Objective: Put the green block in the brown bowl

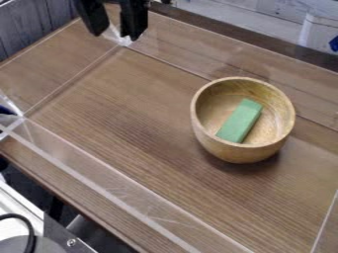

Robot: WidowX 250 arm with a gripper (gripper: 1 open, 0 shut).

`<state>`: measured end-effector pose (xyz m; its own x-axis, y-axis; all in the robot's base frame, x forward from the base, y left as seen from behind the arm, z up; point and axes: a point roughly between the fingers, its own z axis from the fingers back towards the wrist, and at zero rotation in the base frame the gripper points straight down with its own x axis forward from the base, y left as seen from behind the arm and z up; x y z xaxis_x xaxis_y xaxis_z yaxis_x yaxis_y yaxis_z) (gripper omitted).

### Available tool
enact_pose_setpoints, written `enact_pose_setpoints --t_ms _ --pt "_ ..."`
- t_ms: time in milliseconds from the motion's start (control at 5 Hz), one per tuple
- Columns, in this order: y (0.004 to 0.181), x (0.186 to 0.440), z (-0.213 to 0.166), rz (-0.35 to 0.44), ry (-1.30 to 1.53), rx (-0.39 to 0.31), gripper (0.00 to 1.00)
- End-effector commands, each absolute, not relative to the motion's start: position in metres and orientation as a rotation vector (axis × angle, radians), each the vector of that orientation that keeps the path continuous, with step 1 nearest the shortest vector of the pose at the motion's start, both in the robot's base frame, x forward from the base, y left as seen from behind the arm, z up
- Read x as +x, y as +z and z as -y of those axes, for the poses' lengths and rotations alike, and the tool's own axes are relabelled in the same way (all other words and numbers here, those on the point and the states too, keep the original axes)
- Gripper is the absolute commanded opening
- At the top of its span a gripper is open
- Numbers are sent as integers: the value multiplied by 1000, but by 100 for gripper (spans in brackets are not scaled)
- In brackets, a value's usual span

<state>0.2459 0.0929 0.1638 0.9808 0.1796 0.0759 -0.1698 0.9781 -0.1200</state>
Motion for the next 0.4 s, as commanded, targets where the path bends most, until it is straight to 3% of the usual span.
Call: enact_pose_setpoints --t_ms 0,200 --pt "179 246 -88 147 173 -114 100" --pt "180 248 -86 156 173 -119 100"
